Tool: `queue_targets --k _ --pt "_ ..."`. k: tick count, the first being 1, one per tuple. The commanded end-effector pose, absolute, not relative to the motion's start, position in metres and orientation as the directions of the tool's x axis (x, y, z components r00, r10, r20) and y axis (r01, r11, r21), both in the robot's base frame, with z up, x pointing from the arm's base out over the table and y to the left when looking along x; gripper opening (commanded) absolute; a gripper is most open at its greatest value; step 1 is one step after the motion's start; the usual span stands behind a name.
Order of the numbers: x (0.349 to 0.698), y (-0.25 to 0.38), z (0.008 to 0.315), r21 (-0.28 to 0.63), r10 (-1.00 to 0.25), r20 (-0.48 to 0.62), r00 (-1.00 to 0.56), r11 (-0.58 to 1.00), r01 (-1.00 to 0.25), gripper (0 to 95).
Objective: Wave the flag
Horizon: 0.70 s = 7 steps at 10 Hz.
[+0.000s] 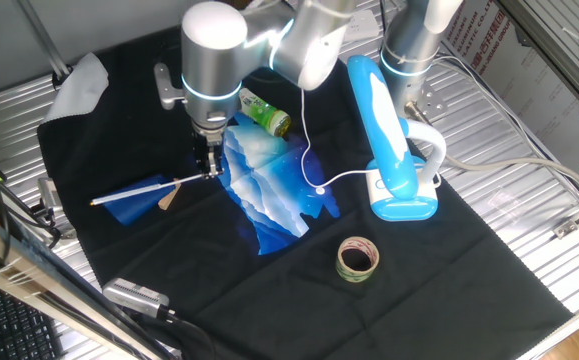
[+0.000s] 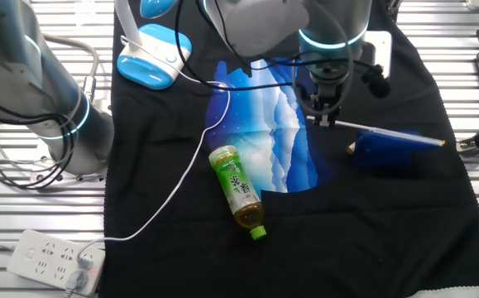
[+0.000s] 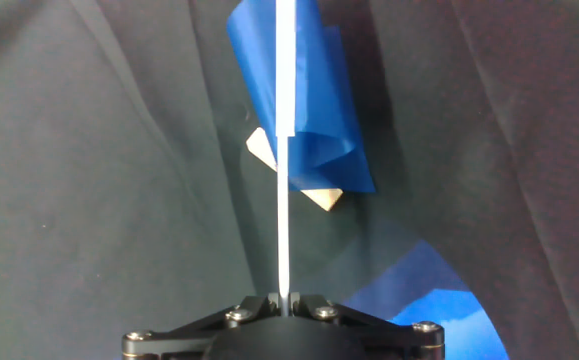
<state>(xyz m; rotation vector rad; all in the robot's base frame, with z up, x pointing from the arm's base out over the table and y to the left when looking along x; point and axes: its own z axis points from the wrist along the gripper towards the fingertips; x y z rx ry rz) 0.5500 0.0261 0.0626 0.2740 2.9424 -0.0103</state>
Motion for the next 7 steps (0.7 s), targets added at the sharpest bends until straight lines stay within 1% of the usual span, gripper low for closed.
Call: queue_targets --k 1,7 --pt "0.551 0.025 0.059 0.013 0.181 -0.188 -0.965 0.983 0.182 0.0" --pt "0.553 0.024 0.049 0.012 0.177 -0.190 -0.966 0.984 0.178 0.0"
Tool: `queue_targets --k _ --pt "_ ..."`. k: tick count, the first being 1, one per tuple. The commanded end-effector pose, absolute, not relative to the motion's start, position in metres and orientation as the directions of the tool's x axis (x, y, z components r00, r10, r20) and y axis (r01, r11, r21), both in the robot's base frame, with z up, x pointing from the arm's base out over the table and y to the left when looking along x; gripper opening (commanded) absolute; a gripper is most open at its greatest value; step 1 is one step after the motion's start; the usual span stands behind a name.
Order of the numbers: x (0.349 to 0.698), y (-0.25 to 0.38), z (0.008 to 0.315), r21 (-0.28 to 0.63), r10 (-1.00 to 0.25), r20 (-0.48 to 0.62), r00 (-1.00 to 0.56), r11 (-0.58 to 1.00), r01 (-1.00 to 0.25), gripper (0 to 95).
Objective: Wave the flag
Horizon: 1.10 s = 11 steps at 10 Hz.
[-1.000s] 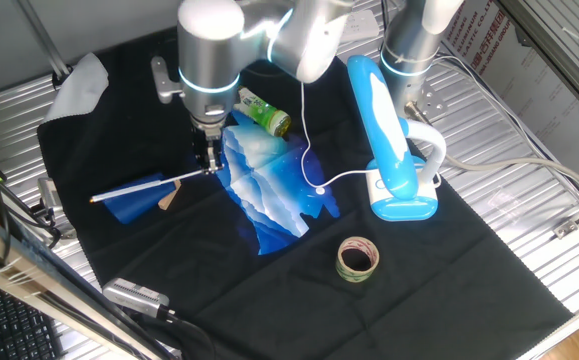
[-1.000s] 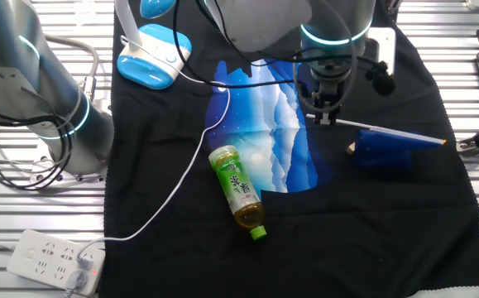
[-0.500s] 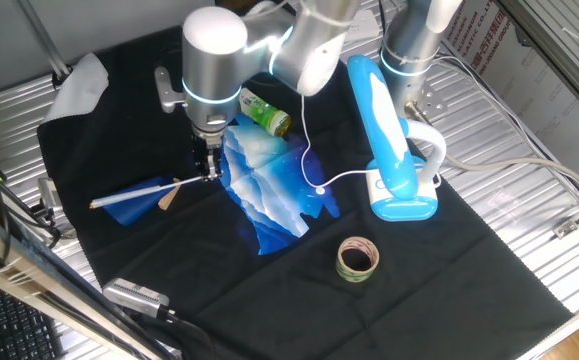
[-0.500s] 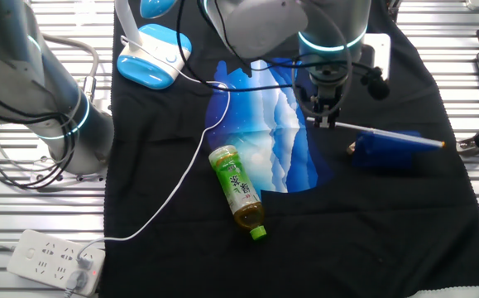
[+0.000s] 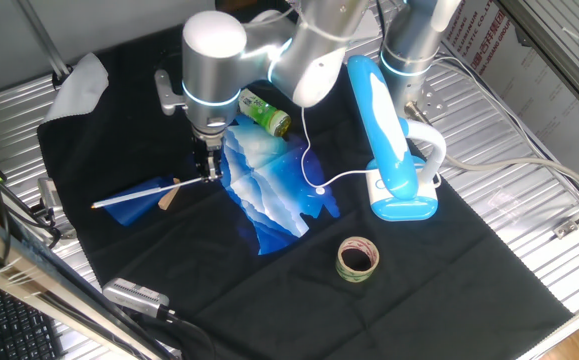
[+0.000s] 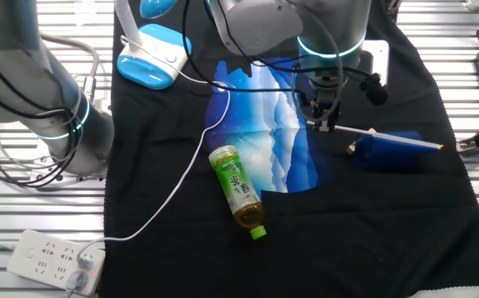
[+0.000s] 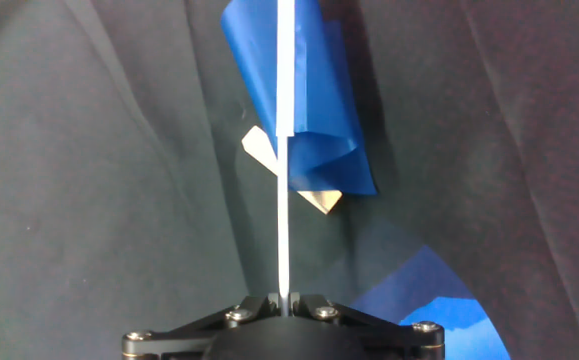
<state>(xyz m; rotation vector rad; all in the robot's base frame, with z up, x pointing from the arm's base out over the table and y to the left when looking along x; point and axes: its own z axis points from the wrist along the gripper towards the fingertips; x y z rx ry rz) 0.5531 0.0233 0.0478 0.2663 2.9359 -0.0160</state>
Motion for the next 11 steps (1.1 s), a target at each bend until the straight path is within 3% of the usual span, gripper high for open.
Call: queue_targets --k 1,6,7,8,9,10,11 --pt "0.5531 0.0246 0.0487 0.011 0.173 -0.191 -0.966 0.985 0.174 0.0" --pt "0.5531 0.0248 0.0486 0.010 0.151 -0.196 -0.969 0.988 0.152 0.0" --pt "0.5531 0.0248 0.0486 0.010 0.147 -0.197 -0.969 0.989 0.148 19.0" --pt "0.5531 0.0248 0.0486 0.010 0.144 -0.197 -0.970 0.989 0.145 19.0" --pt "0.5531 0.0248 0.0486 0.013 0.142 -0.196 -0.970 0.990 0.142 38.0" --pt "0.5531 0.0248 0.0485 0.018 0.141 -0.194 -0.971 0.990 0.140 38.0" --pt "0.5531 0.0247 0.0484 0.021 0.138 -0.194 -0.971 0.990 0.136 57.0"
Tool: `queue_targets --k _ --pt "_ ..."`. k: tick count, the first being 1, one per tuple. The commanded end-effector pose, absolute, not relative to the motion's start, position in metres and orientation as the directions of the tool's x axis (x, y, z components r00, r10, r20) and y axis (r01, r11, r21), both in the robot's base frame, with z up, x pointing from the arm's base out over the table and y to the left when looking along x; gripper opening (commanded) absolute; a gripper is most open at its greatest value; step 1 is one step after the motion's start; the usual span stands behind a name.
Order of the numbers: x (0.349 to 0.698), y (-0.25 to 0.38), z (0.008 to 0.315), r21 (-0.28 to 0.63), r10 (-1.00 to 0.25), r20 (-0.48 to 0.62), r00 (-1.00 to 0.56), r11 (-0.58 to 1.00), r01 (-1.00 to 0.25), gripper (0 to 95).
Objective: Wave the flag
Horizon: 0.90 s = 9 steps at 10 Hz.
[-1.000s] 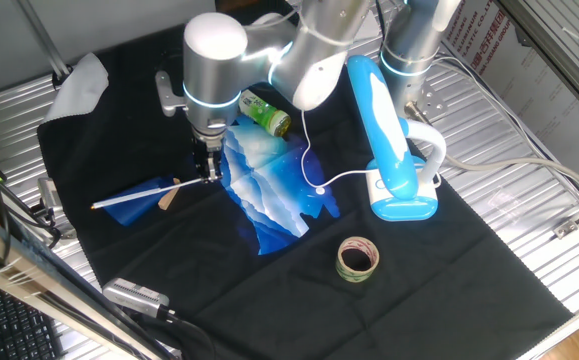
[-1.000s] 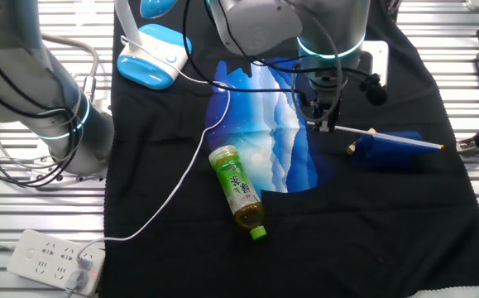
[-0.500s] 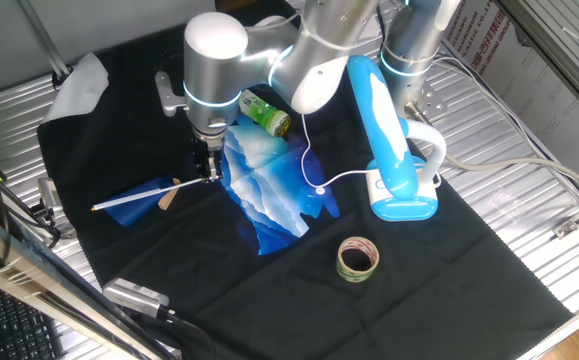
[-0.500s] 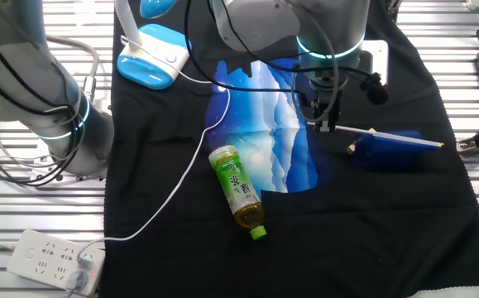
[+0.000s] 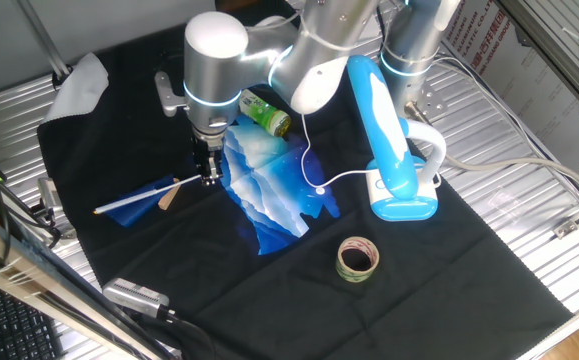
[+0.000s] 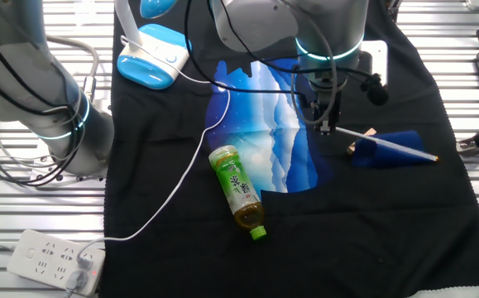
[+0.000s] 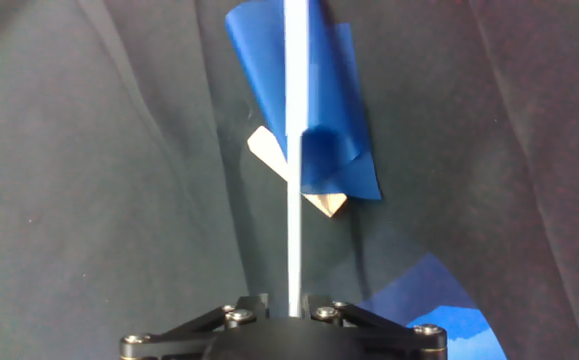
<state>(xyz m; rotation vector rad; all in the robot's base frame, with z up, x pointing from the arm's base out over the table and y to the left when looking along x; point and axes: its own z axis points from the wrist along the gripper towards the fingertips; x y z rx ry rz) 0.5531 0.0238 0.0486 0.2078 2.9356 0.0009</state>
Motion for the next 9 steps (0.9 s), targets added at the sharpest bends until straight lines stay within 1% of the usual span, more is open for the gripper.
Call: queue_targets --k 1,5,9 --pt "0.553 0.025 0.048 0.021 0.136 -0.194 -0.972 0.991 0.135 57.0" --pt "0.553 0.025 0.049 0.003 0.104 -0.182 -0.978 0.994 0.105 57.0" --pt "0.552 0.027 0.059 -0.021 0.085 -0.169 -0.982 0.996 0.090 57.0"
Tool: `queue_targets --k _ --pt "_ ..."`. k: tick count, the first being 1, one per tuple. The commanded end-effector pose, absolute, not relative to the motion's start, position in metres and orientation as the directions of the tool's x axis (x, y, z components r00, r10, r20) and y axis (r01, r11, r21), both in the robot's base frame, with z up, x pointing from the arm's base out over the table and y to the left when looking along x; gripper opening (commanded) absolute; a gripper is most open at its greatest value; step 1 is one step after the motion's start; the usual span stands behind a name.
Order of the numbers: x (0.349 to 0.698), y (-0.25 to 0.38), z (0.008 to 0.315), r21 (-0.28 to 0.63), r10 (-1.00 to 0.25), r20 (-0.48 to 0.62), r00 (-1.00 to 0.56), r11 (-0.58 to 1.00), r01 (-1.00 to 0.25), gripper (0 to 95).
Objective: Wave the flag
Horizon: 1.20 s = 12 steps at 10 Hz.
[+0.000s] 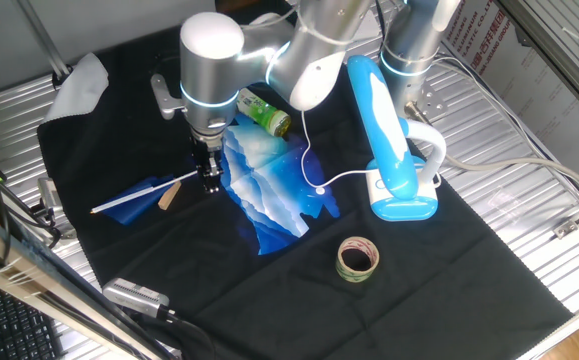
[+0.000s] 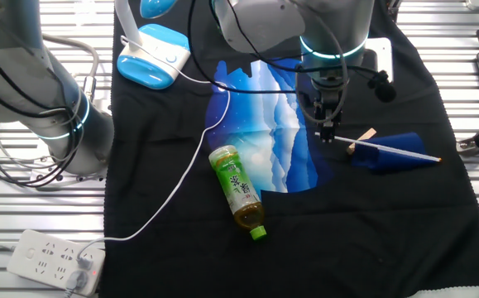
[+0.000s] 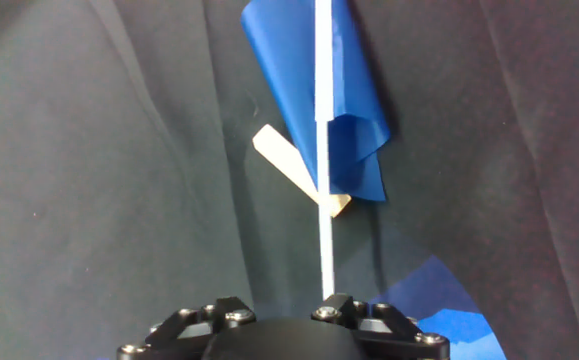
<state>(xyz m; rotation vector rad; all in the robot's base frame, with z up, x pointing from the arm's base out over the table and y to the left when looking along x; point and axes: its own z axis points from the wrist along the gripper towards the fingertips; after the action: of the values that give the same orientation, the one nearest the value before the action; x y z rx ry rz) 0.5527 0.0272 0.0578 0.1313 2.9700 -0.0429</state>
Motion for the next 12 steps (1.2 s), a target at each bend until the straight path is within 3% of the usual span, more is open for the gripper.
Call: queue_targets --k 1,12 --pt "0.551 0.028 0.064 -0.020 0.084 -0.168 -0.982 0.996 0.089 57.0" --pt "0.545 0.050 0.120 -0.025 0.027 -0.107 -0.994 0.999 0.030 57.0"
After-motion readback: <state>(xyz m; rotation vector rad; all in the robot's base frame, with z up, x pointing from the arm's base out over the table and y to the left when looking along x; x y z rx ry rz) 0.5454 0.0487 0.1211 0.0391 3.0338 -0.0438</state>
